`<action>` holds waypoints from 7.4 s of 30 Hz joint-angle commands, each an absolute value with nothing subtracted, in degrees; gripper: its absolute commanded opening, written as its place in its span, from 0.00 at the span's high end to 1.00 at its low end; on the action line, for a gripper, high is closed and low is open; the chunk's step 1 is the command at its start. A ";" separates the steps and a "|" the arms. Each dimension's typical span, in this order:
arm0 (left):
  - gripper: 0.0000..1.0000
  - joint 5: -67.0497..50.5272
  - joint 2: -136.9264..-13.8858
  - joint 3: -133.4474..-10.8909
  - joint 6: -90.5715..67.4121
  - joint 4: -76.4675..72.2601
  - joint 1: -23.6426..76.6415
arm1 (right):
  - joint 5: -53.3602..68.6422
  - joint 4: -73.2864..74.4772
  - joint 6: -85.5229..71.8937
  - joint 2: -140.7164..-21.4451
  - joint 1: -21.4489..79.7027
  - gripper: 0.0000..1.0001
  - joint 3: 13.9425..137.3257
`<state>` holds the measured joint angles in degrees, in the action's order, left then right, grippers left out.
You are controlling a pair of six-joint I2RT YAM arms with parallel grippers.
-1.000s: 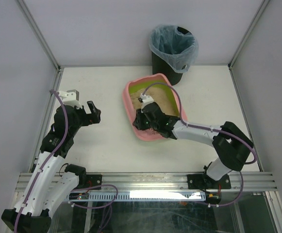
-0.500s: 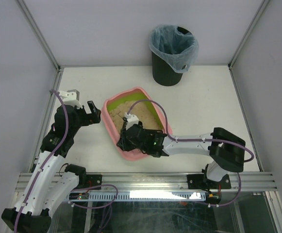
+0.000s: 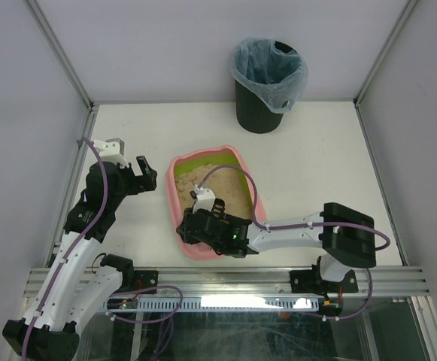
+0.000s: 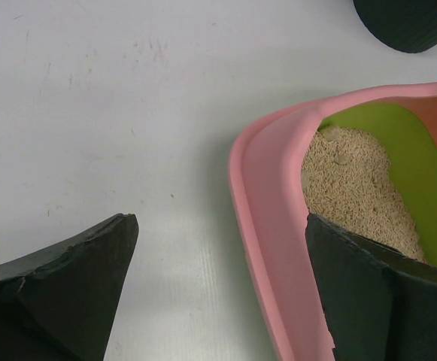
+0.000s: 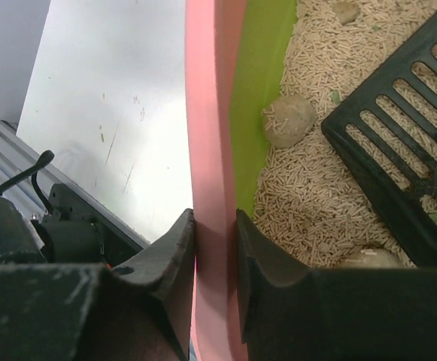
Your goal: Clean the litter box
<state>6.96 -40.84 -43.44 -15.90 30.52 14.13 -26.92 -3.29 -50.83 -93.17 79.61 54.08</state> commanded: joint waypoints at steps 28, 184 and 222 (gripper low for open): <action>0.01 7.96 -40.58 -44.94 -15.34 28.71 13.30 | -24.64 4.75 -21.51 -65.06 33.45 0.25 66.31; 0.01 1.52 -42.81 -45.08 -14.11 28.13 10.88 | 7.99 27.24 -13.89 -68.19 50.80 0.44 51.02; 0.09 -27.77 -38.18 -42.38 -15.78 15.18 11.47 | 13.68 30.31 -23.64 -72.46 47.33 0.88 56.55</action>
